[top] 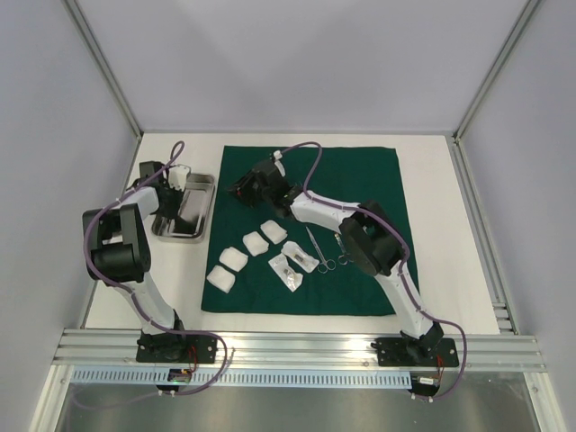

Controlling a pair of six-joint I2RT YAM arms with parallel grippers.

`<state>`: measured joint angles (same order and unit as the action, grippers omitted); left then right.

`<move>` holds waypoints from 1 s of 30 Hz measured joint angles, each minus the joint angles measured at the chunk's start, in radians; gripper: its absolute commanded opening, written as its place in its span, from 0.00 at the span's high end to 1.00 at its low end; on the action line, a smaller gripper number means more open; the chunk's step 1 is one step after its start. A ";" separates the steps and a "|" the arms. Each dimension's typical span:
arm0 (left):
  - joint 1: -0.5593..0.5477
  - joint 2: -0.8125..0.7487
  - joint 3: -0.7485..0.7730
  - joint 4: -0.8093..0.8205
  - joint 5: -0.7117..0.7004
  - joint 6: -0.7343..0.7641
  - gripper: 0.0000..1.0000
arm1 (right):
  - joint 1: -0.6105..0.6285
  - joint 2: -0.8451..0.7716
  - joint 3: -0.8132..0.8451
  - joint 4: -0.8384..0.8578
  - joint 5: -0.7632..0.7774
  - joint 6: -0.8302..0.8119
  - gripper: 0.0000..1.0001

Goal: Prepare the surgical pack

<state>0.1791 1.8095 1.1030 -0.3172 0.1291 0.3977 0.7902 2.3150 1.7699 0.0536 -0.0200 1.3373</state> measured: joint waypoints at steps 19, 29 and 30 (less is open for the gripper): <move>0.000 0.021 0.035 -0.035 0.002 -0.006 0.68 | -0.034 -0.045 -0.039 0.010 0.001 -0.063 0.71; 0.000 0.014 0.051 -0.084 0.073 -0.011 0.65 | -0.053 -0.112 -0.084 0.013 0.000 -0.109 0.70; 0.000 0.011 0.054 -0.084 0.074 -0.011 0.65 | -0.056 -0.116 -0.094 0.011 0.001 -0.113 0.70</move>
<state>0.1791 1.8206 1.1568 -0.4011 0.2035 0.3866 0.7345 2.1986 1.6756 0.0647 -0.0193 1.2243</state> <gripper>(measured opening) 0.350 0.295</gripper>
